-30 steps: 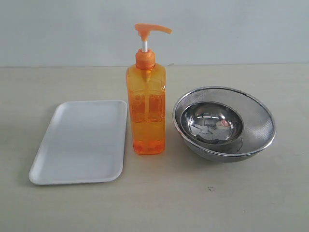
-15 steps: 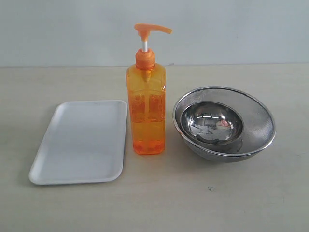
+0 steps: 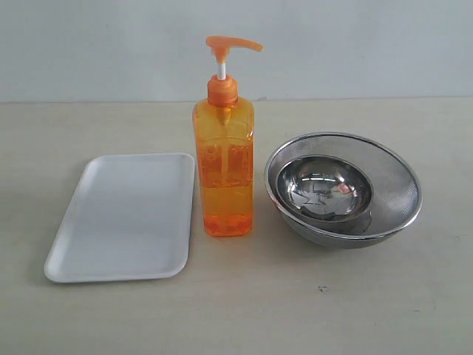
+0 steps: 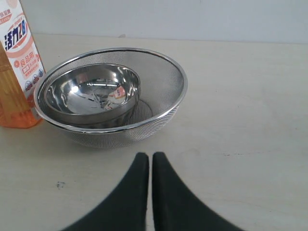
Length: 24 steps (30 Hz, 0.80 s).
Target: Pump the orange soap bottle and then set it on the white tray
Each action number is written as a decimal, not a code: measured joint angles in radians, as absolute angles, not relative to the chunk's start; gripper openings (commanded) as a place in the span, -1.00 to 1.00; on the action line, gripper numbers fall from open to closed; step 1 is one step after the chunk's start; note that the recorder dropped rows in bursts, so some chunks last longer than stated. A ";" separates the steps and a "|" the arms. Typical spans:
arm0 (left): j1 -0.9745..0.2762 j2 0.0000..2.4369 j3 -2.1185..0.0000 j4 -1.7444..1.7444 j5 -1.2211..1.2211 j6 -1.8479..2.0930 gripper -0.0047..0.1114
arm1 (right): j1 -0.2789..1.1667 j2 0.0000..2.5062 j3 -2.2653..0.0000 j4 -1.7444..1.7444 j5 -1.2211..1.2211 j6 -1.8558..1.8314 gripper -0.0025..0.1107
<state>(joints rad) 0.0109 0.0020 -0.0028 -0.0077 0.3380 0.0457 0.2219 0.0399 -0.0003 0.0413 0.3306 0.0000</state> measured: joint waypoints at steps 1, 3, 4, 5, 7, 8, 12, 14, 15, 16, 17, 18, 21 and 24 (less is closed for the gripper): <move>0.011 0.002 -0.003 -0.008 0.338 0.046 -0.84 | 0.222 0.040 0.000 0.041 0.331 0.000 -0.96; 0.011 0.002 -0.003 -0.006 0.338 0.046 -0.84 | 0.222 0.040 0.000 0.041 0.331 0.000 -0.96; 0.011 0.002 -0.003 0.000 0.338 0.046 -0.84 | 0.222 0.040 0.000 0.041 0.331 0.000 -0.96; 0.011 0.002 -0.003 -0.008 0.338 0.046 -0.84 | 0.222 0.040 0.000 0.041 0.331 0.000 -0.96; 0.011 0.002 -0.003 -0.020 0.331 0.041 -0.84 | 0.222 0.040 0.000 0.041 0.331 0.000 -0.96; 0.011 0.002 -0.003 -0.027 0.325 0.033 -0.84 | 0.222 0.040 0.000 0.041 0.331 0.000 -0.96; 0.011 0.002 -0.016 -0.073 0.309 0.008 -0.84 | 0.222 0.040 0.000 0.041 0.331 0.000 -0.96; 0.011 0.002 -0.051 -0.115 0.307 0.000 -0.84 | 0.222 0.040 0.000 0.041 0.331 0.000 -0.96; 0.011 0.002 -0.073 -0.139 0.305 0.000 -0.84 | 0.222 0.040 0.000 0.041 0.331 0.000 -0.96; 0.011 0.002 -0.096 -0.166 0.302 0.000 -0.84 | 0.222 0.040 0.000 0.041 0.331 0.000 -0.96; 0.011 0.002 -0.121 -0.191 0.295 0.000 -0.84 | 0.222 0.040 0.000 0.041 0.331 0.000 -0.96; 0.011 0.002 -0.142 -0.212 0.291 0.000 -0.84 | 0.222 0.040 0.000 0.041 0.331 0.000 -0.96; 0.011 0.002 -0.214 -0.297 0.285 0.000 -0.84 | 0.222 0.040 0.000 0.041 0.331 0.000 -0.96; 0.011 0.002 -0.265 -0.375 0.285 0.000 -0.84 | 0.222 0.040 0.000 0.041 0.331 0.000 -0.96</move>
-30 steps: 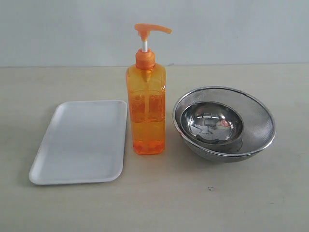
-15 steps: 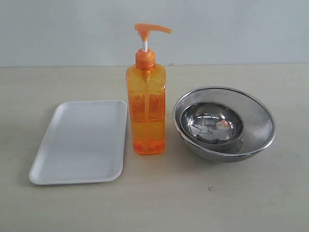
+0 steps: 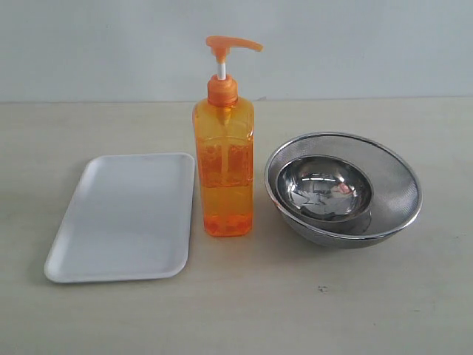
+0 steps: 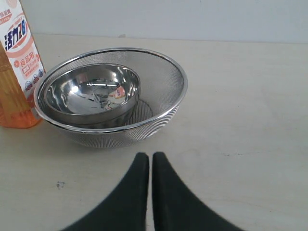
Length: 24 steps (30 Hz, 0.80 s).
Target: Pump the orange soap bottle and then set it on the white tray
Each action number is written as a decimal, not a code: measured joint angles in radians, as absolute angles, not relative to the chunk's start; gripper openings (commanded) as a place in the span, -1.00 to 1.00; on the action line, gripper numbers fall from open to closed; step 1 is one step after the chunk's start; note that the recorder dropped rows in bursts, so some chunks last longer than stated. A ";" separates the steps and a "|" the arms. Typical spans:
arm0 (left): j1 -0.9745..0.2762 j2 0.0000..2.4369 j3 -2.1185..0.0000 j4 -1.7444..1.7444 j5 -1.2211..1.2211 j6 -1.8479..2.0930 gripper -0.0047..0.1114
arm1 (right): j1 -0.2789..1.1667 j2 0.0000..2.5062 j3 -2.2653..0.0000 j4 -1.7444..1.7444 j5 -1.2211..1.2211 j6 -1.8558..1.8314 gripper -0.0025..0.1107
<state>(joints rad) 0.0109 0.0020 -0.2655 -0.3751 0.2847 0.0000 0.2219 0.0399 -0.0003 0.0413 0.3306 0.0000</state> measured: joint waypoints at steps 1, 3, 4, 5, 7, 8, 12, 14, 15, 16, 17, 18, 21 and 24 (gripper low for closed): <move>0.011 0.000 -0.272 -0.396 0.285 0.000 -0.84 | 0.222 0.040 0.000 0.041 0.331 0.000 -0.96; 0.011 0.002 -0.276 -0.426 0.289 0.000 -0.84 | 0.222 0.040 0.000 0.041 0.331 0.000 -0.96; 0.011 0.002 -0.276 -0.436 0.295 0.000 -0.84 | 0.222 0.040 0.000 0.041 0.331 0.000 -0.96; 0.011 0.002 -0.276 -0.441 0.304 -0.006 -0.84 | 0.222 0.040 0.000 0.041 0.331 0.000 -0.96; 0.011 0.002 -0.276 -0.447 0.314 -0.006 -0.84 | 0.222 0.040 0.000 0.041 0.331 0.000 -0.96; 0.011 0.002 -0.276 -0.449 0.313 -0.006 -0.84 | 0.222 0.040 0.000 0.041 0.331 0.000 -0.96; 0.011 0.002 -0.276 -0.451 0.313 -0.006 -0.84 | 0.222 0.040 0.000 0.041 0.331 0.000 -0.96; 0.011 0.002 -0.276 -0.480 0.313 -0.006 -0.84 | 0.222 0.040 0.000 0.041 0.331 0.000 -0.96; 0.011 0.002 -0.276 -0.511 0.320 -0.006 -0.84 | 0.222 0.040 0.000 0.041 0.331 0.000 -0.96; 0.011 0.002 -0.276 -0.542 0.331 0.000 -0.84 | 0.222 0.040 0.000 0.041 0.331 0.000 -0.96; 0.011 0.000 -0.276 -0.585 0.345 0.019 -0.84 | 0.222 0.040 0.000 0.041 0.331 0.000 -0.96; 0.011 0.000 -0.276 -0.639 0.363 0.068 -0.84 | 0.222 0.040 0.000 0.041 0.331 0.000 -0.96; 0.011 0.000 -0.276 -0.858 0.430 0.313 -0.84 | 0.222 0.040 0.000 0.043 0.331 0.000 -0.96; 0.011 0.022 -0.276 -1.117 0.515 0.559 -0.84 | 0.222 0.040 0.000 0.043 0.331 0.000 -0.96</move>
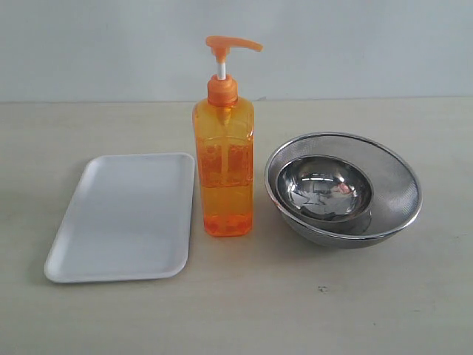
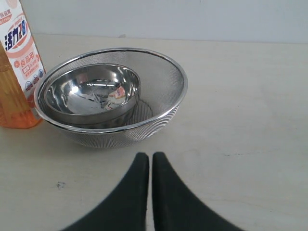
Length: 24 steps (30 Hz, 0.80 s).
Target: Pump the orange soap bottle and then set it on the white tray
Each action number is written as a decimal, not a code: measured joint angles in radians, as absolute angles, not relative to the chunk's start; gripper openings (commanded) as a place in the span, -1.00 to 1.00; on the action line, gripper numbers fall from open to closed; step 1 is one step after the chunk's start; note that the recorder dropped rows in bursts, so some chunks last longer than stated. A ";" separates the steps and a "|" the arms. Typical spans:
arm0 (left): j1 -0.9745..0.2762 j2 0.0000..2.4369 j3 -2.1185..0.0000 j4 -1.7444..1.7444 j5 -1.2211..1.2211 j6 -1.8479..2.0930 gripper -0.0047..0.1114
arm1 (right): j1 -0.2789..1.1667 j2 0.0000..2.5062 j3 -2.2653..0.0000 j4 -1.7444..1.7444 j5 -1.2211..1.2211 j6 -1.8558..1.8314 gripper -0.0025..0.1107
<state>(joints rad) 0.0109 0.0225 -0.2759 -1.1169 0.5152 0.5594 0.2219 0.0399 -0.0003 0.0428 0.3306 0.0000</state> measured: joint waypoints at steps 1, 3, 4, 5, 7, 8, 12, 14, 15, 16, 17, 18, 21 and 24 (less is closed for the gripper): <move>0.011 0.036 -0.276 -1.166 0.534 0.610 -0.84 | 0.222 0.040 0.000 0.043 0.331 0.000 -0.96; 0.011 0.075 -0.276 -1.239 0.556 0.702 -0.84 | 0.222 0.040 0.000 0.043 0.331 0.000 -0.96; 0.011 0.093 -0.276 -1.251 0.562 0.727 -0.84 | 0.222 0.040 0.000 0.043 0.331 0.000 -0.96; 0.011 0.117 -0.276 -1.261 0.566 0.752 -0.84 | 0.222 0.040 0.000 0.043 0.331 0.000 -0.96; 0.011 0.162 -0.276 -1.272 0.576 0.793 -0.84 | 0.222 0.040 0.000 0.043 0.331 0.000 -0.96; 0.011 0.190 -0.276 -1.277 0.586 0.809 -0.84 | 0.222 0.040 0.000 0.043 0.331 0.000 -0.96; 0.011 0.253 -0.276 -1.297 0.595 0.878 -0.84 | 0.222 0.040 0.000 0.043 0.331 0.000 -0.96; 0.011 0.263 -0.278 -1.304 0.590 0.903 -0.84 | 0.222 0.040 0.000 0.043 0.331 0.000 -0.96; 0.011 0.266 -0.282 -1.304 0.588 0.910 -0.84 | 0.222 0.040 0.000 0.043 0.331 0.000 -0.96; 0.011 0.267 -0.289 -1.306 0.586 0.915 -0.84 | 0.222 0.040 0.000 0.043 0.331 0.000 -0.96; 0.011 0.267 -0.294 -1.308 0.579 0.919 -0.84 | 0.222 0.040 0.000 0.043 0.331 0.000 -0.96; 0.011 0.267 -0.296 -1.310 0.573 0.921 -0.84 | 0.222 0.040 0.000 0.043 0.331 0.000 -0.96; 0.011 0.267 -0.298 -1.312 0.559 0.925 -0.84 | 0.222 0.040 0.000 0.043 0.331 0.000 -0.96; 0.011 0.267 -0.298 -1.310 0.559 0.928 -0.84 | 0.222 0.040 0.000 0.043 0.331 0.000 -0.96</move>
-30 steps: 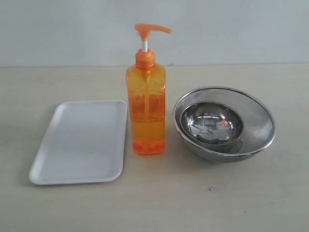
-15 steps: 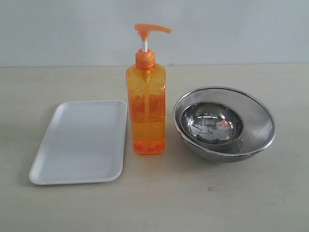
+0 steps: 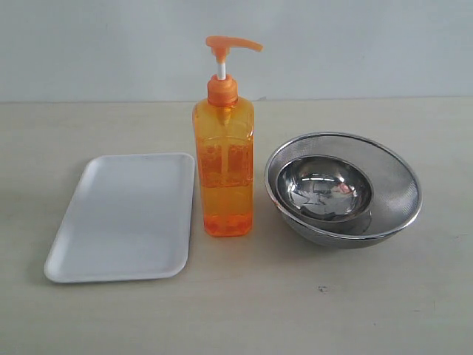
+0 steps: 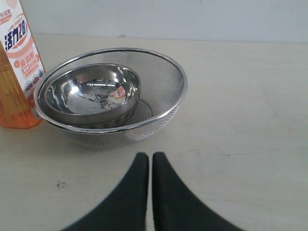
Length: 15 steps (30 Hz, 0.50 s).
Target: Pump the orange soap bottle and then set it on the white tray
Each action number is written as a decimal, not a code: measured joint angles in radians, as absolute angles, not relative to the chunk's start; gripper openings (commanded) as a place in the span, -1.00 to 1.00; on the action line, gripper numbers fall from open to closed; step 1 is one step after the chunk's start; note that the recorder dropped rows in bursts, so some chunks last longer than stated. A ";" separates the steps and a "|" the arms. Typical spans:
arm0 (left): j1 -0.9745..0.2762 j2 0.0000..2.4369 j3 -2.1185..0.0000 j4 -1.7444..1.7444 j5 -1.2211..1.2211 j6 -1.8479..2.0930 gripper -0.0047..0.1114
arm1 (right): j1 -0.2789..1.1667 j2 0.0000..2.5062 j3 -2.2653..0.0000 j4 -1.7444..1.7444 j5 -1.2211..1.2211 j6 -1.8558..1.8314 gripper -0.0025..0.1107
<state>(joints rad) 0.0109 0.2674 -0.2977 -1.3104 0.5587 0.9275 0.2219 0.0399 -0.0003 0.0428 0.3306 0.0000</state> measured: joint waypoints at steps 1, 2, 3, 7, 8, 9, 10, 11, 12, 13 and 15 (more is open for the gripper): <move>0.011 0.267 -0.298 -1.309 0.559 0.928 -0.84 | 0.222 0.040 0.000 0.043 0.331 0.000 -0.96; 0.011 0.267 -0.298 -1.306 0.559 0.928 -0.84 | 0.222 0.040 0.000 0.043 0.331 0.000 -0.96; 0.011 0.267 -0.298 -1.303 0.559 0.928 -0.84 | 0.222 0.040 0.000 0.043 0.331 0.000 -0.96; 0.011 0.267 -0.298 -1.293 0.559 0.928 -0.84 | 0.222 0.040 0.000 0.043 0.331 0.000 -0.96; 0.011 0.267 -0.298 -1.278 0.559 0.928 -0.84 | 0.222 0.040 0.000 0.043 0.331 0.000 -0.96; 0.011 0.267 -0.298 -1.271 0.559 0.928 -0.84 | 0.222 0.040 0.000 0.043 0.331 0.000 -0.96; 0.011 0.267 -0.298 -1.265 0.559 0.928 -0.84 | 0.222 0.040 0.000 0.043 0.331 0.000 -0.96; 0.011 0.267 -0.298 -1.260 0.559 0.928 -0.84 | 0.222 0.040 0.000 0.043 0.331 0.000 -0.96; 0.011 0.267 -0.298 -1.227 0.559 0.909 -0.84 | 0.222 0.040 0.000 0.043 0.331 0.000 -0.96; 0.011 0.267 -0.298 -1.202 0.557 0.884 -0.84 | 0.222 0.040 0.000 0.043 0.331 0.000 -0.96; 0.011 0.267 -0.298 -1.104 0.547 0.781 -0.84 | 0.222 0.040 0.000 0.043 0.331 0.000 -0.96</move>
<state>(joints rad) 0.0109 0.2674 -0.2977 -1.1038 0.5469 0.7811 0.2219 0.0399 -0.0003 0.0428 0.3306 0.0000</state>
